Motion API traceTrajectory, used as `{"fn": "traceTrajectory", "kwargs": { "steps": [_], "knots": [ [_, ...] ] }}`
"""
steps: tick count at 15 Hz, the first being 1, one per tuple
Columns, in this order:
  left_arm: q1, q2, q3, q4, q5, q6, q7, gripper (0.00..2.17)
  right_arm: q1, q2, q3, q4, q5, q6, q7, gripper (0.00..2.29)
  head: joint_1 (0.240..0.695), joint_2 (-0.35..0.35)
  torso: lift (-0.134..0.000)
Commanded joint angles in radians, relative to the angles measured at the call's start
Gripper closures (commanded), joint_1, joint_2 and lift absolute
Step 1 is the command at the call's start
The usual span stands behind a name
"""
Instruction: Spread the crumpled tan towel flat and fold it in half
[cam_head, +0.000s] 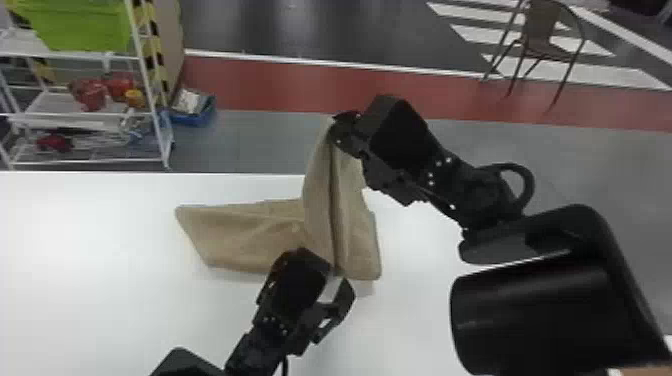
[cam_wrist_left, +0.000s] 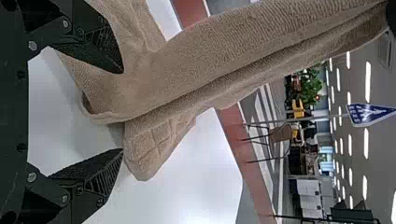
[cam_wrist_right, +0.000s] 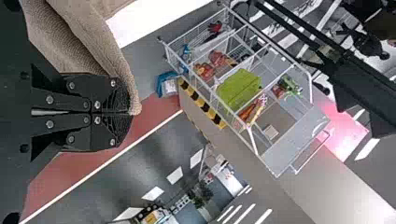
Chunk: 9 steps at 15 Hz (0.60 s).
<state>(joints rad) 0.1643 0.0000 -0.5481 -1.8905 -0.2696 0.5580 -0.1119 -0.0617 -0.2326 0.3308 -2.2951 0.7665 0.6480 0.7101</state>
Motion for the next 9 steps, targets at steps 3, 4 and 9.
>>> {"fn": "traceTrajectory", "kwargs": {
  "steps": [3, 4, 9],
  "knots": [
    [0.008, -0.003, 0.007, -0.012, 0.001, 0.003, 0.015, 0.34, -0.010, 0.029, 0.077, -0.049, -0.013, 0.057, -0.009, 1.44, 0.695, -0.167, -0.123],
    [0.008, -0.003, 0.011, -0.010, 0.001, 0.006, 0.017, 0.34, -0.006, 0.029, 0.090, -0.066, -0.013, 0.075, -0.009, 1.44, 0.695, -0.159, -0.123],
    [0.020, -0.003, 0.051, -0.025, -0.007, 0.012, 0.008, 0.45, 0.002, 0.024, 0.096, -0.096, -0.018, 0.091, -0.009, 1.44, 0.695, -0.121, -0.123]
  ]
}}
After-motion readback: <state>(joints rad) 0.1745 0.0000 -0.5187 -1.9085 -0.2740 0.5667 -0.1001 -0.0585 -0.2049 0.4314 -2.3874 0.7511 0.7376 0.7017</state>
